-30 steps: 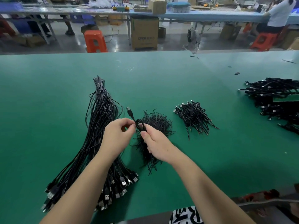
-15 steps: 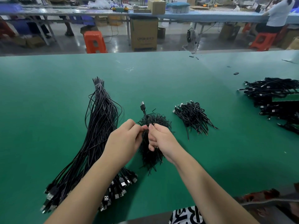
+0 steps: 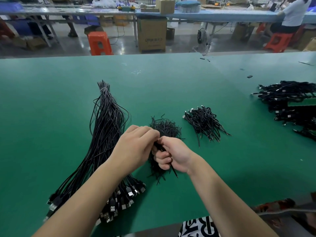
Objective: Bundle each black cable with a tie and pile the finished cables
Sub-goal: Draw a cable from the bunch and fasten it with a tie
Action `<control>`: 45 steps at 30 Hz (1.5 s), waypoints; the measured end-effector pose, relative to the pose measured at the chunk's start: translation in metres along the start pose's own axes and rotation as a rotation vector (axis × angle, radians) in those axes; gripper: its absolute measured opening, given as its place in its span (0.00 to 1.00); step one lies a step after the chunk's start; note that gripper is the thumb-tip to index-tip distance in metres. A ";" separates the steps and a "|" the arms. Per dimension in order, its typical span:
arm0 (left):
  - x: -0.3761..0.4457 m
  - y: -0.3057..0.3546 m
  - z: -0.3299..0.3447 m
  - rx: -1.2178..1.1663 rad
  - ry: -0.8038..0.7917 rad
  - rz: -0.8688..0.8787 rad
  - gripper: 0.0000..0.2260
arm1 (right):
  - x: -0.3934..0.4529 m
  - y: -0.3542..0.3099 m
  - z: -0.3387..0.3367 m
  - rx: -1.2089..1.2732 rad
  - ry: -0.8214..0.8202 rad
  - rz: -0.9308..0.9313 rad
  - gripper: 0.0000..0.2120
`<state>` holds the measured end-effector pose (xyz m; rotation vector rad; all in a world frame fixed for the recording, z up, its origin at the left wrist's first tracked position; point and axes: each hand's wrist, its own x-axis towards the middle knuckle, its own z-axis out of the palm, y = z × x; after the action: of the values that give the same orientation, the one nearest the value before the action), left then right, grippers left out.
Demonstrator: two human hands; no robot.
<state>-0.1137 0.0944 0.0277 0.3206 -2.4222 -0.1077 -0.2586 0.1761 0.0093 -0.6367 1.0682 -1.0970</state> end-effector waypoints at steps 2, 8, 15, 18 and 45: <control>-0.002 0.004 0.000 -0.097 0.030 -0.141 0.05 | 0.001 0.001 0.004 0.006 0.025 -0.011 0.12; 0.001 0.014 0.001 -0.320 0.141 -0.468 0.04 | 0.002 0.003 0.010 -0.293 0.114 -0.176 0.14; 0.003 0.017 0.003 -0.435 0.141 -0.729 0.05 | -0.006 0.001 0.018 -1.110 0.407 -0.466 0.17; 0.002 0.015 0.003 -0.468 0.090 -0.771 0.06 | -0.007 0.001 0.020 -1.294 0.445 -0.515 0.14; 0.005 0.028 -0.004 -0.002 -0.075 -0.648 0.03 | -0.001 0.011 0.026 -1.645 0.769 -0.652 0.16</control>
<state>-0.1209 0.1202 0.0384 1.1049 -2.2980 -0.4121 -0.2306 0.1788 0.0105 -2.0439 2.5444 -0.7599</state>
